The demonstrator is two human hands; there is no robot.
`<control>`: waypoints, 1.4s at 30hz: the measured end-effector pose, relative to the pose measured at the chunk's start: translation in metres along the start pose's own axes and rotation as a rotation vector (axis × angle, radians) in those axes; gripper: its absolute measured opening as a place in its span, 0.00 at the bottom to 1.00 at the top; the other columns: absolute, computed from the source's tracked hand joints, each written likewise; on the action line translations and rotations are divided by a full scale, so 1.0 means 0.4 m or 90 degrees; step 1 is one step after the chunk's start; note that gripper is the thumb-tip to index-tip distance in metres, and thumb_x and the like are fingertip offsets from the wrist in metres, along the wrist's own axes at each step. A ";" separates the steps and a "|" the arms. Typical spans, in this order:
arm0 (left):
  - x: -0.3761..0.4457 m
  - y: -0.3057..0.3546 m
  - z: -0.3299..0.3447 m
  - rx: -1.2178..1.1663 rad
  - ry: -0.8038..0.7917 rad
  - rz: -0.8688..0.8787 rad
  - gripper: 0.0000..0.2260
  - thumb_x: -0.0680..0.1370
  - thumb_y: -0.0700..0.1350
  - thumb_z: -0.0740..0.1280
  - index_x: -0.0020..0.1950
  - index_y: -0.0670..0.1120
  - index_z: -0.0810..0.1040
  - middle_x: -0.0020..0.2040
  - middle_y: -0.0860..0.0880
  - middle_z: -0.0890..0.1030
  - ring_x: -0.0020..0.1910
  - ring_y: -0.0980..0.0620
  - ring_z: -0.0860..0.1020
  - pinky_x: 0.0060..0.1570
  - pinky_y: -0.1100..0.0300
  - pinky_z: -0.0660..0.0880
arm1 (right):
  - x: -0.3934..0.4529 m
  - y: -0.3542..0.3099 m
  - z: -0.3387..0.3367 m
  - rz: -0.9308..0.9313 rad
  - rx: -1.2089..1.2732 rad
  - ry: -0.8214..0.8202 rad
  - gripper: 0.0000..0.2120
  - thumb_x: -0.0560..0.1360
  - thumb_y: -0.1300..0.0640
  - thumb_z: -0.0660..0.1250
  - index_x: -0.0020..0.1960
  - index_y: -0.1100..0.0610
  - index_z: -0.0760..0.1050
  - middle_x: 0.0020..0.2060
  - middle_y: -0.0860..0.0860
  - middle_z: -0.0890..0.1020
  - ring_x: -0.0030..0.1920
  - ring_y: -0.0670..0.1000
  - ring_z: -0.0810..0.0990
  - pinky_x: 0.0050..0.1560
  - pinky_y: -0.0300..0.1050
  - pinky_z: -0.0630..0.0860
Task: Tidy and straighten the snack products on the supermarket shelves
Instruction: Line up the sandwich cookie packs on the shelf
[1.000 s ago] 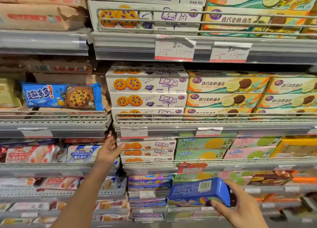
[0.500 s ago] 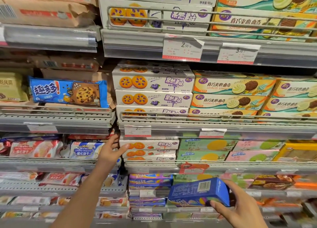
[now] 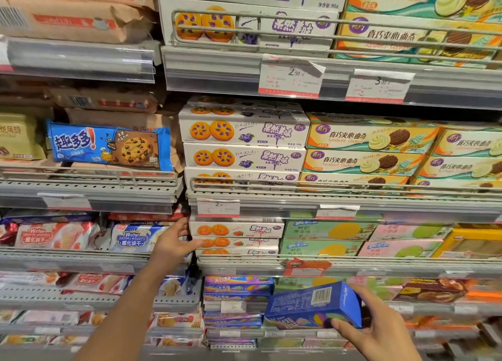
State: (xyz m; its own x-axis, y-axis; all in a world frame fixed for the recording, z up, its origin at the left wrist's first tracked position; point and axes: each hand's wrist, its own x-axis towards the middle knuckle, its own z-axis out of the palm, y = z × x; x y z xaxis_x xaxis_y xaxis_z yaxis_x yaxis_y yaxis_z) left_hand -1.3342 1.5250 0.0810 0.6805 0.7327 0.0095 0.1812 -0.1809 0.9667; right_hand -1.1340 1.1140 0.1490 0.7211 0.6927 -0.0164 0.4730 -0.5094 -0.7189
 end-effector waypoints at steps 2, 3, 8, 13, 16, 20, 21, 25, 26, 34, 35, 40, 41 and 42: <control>0.002 0.006 -0.004 -0.003 -0.015 0.009 0.32 0.62 0.58 0.78 0.64 0.54 0.77 0.55 0.55 0.86 0.58 0.54 0.82 0.61 0.48 0.79 | -0.002 0.000 0.000 -0.003 -0.004 -0.006 0.36 0.52 0.23 0.71 0.57 0.34 0.72 0.45 0.40 0.84 0.46 0.38 0.81 0.42 0.27 0.76; 0.003 0.007 -0.007 0.001 -0.018 0.010 0.31 0.63 0.56 0.78 0.65 0.52 0.77 0.55 0.53 0.86 0.58 0.54 0.82 0.61 0.46 0.79 | -0.002 0.000 0.000 -0.005 -0.010 -0.012 0.33 0.55 0.28 0.76 0.58 0.35 0.73 0.45 0.40 0.84 0.46 0.38 0.81 0.42 0.27 0.76; 0.004 0.018 -0.005 0.014 -0.021 0.004 0.23 0.69 0.45 0.78 0.62 0.56 0.76 0.55 0.60 0.85 0.56 0.60 0.82 0.63 0.51 0.77 | -0.001 0.013 0.003 -0.014 -0.024 -0.027 0.28 0.63 0.46 0.83 0.58 0.36 0.73 0.45 0.40 0.84 0.46 0.38 0.81 0.43 0.27 0.75; -0.004 0.014 -0.020 -0.001 -0.032 -0.003 0.35 0.66 0.55 0.80 0.71 0.50 0.75 0.60 0.52 0.84 0.62 0.53 0.80 0.66 0.47 0.76 | 0.002 0.014 0.010 -0.006 -0.008 -0.013 0.31 0.58 0.32 0.77 0.58 0.34 0.72 0.47 0.38 0.83 0.46 0.38 0.81 0.43 0.27 0.76; 0.009 -0.022 -0.030 -0.017 -0.041 -0.016 0.47 0.64 0.63 0.82 0.77 0.48 0.69 0.66 0.49 0.81 0.67 0.48 0.77 0.68 0.44 0.75 | 0.008 0.018 0.017 -0.008 -0.004 -0.007 0.31 0.57 0.30 0.75 0.58 0.34 0.72 0.47 0.40 0.84 0.46 0.39 0.81 0.44 0.29 0.77; 0.002 -0.011 -0.021 -0.023 0.005 -0.017 0.44 0.66 0.67 0.79 0.76 0.50 0.70 0.66 0.52 0.81 0.67 0.48 0.77 0.68 0.44 0.74 | 0.017 0.021 0.024 -0.018 -0.015 -0.006 0.31 0.57 0.29 0.74 0.58 0.34 0.73 0.47 0.39 0.83 0.46 0.40 0.81 0.43 0.29 0.76; -0.003 -0.006 -0.018 -0.022 0.014 -0.014 0.42 0.66 0.67 0.78 0.75 0.52 0.71 0.66 0.53 0.81 0.67 0.48 0.77 0.68 0.45 0.74 | 0.019 0.021 0.027 -0.020 -0.016 -0.007 0.31 0.58 0.31 0.76 0.58 0.34 0.73 0.47 0.39 0.83 0.46 0.39 0.81 0.43 0.28 0.76; -0.008 0.005 -0.008 -0.037 0.032 -0.014 0.42 0.65 0.67 0.79 0.75 0.53 0.72 0.67 0.55 0.80 0.68 0.50 0.77 0.70 0.46 0.73 | 0.023 0.027 0.036 -0.039 -0.029 -0.010 0.27 0.63 0.44 0.83 0.58 0.37 0.75 0.46 0.39 0.83 0.47 0.39 0.80 0.44 0.28 0.75; -0.007 0.002 -0.007 -0.042 0.033 -0.011 0.43 0.65 0.67 0.79 0.75 0.52 0.72 0.68 0.54 0.80 0.68 0.50 0.76 0.70 0.46 0.73 | 0.023 0.028 0.037 -0.039 -0.030 -0.011 0.27 0.63 0.45 0.82 0.58 0.37 0.75 0.46 0.39 0.83 0.47 0.39 0.80 0.44 0.28 0.75; 0.002 0.009 0.002 -0.107 0.046 -0.017 0.49 0.62 0.64 0.80 0.77 0.45 0.69 0.69 0.47 0.78 0.69 0.48 0.76 0.72 0.46 0.71 | 0.024 0.034 0.034 -0.036 -0.015 -0.016 0.28 0.64 0.45 0.82 0.59 0.36 0.74 0.44 0.36 0.83 0.43 0.40 0.81 0.41 0.27 0.75; 0.001 0.012 0.003 -0.102 0.047 -0.017 0.48 0.62 0.64 0.81 0.77 0.45 0.70 0.69 0.47 0.78 0.69 0.48 0.76 0.71 0.45 0.71 | 0.025 0.035 0.036 -0.034 -0.009 -0.014 0.28 0.64 0.45 0.82 0.59 0.37 0.74 0.43 0.38 0.83 0.43 0.39 0.81 0.41 0.27 0.74; -0.010 0.038 0.024 -0.112 0.048 -0.037 0.37 0.73 0.50 0.79 0.78 0.43 0.67 0.69 0.50 0.77 0.70 0.48 0.74 0.73 0.49 0.69 | 0.029 0.038 0.050 -0.021 0.013 -0.010 0.28 0.64 0.47 0.82 0.59 0.37 0.74 0.47 0.41 0.83 0.45 0.37 0.80 0.42 0.26 0.75; -0.012 0.040 0.026 -0.114 0.047 -0.038 0.37 0.73 0.51 0.79 0.77 0.44 0.68 0.68 0.51 0.78 0.69 0.49 0.74 0.73 0.49 0.69 | 0.031 0.038 0.054 -0.020 0.020 -0.009 0.27 0.64 0.47 0.83 0.58 0.36 0.74 0.47 0.41 0.83 0.46 0.36 0.79 0.42 0.26 0.75; -0.016 0.044 0.027 -0.112 0.044 -0.041 0.39 0.71 0.55 0.80 0.77 0.45 0.69 0.68 0.52 0.79 0.69 0.50 0.75 0.72 0.48 0.70 | 0.034 0.038 0.058 -0.016 0.027 -0.007 0.27 0.64 0.48 0.83 0.57 0.36 0.73 0.46 0.41 0.83 0.46 0.36 0.79 0.42 0.27 0.75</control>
State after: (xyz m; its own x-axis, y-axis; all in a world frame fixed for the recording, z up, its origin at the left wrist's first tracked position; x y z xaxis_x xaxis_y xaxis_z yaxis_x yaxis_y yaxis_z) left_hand -1.3275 1.5101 0.0952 0.6205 0.7831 -0.0419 0.0922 -0.0197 0.9955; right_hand -1.1286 1.1274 0.1217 0.7034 0.7108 -0.0054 0.4686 -0.4694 -0.7484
